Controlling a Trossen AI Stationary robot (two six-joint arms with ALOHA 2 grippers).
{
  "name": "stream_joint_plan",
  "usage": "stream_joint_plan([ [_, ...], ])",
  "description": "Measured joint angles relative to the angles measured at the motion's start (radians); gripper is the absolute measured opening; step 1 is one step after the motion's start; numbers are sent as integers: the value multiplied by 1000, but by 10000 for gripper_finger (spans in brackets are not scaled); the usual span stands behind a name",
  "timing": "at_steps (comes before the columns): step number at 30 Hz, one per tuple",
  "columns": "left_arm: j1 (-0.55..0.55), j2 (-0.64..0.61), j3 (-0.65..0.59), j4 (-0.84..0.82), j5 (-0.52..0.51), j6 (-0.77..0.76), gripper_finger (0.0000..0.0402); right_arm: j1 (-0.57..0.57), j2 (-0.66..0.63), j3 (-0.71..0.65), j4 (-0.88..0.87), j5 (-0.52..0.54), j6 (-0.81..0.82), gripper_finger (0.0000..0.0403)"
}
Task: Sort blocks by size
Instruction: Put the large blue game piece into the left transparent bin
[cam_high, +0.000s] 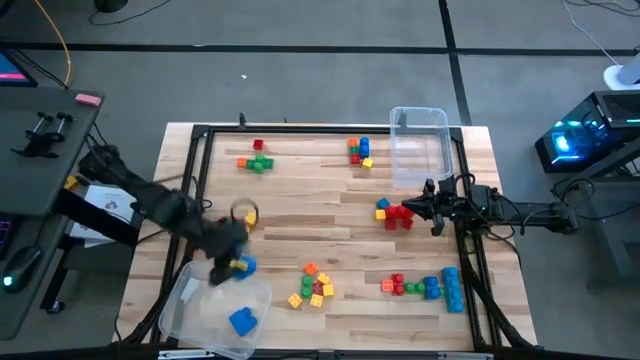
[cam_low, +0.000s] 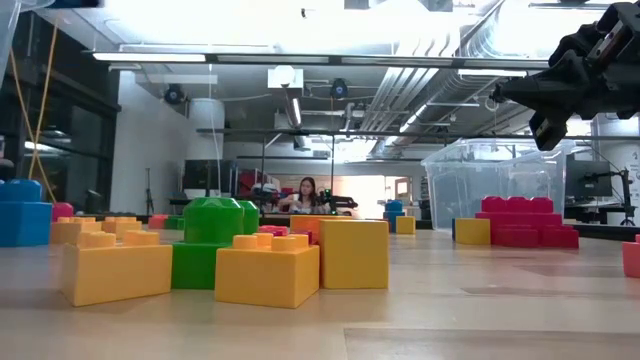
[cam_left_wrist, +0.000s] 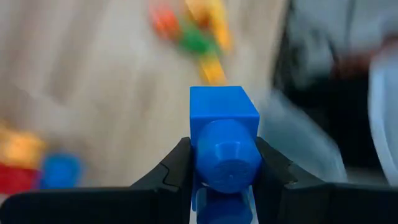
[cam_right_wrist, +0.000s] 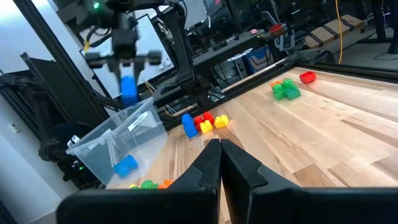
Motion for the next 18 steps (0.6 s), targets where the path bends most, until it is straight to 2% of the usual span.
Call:
stream_joint_plan([
  [2, -38, 28, -2, -10, 103, -5, 86, 0, 0, 0, 0, 0, 0, 5],
  [4, -73, 44, -2, 11, 147, -8, 86, 0, 0, 0, 0, 0, 0, 5],
  [9, -130, 91, -1, 12, 127, 50, 88, 0, 0, 0, 0, 0, 0, 5],
  [13, -122, 140, -1, -25, 130, 72, 135, 0, 0, 0, 0, 0, 0, 5],
  [18, -76, 177, -1, -37, 236, 135, 205, 0, 0, 0, 0, 0, 0, 5],
])
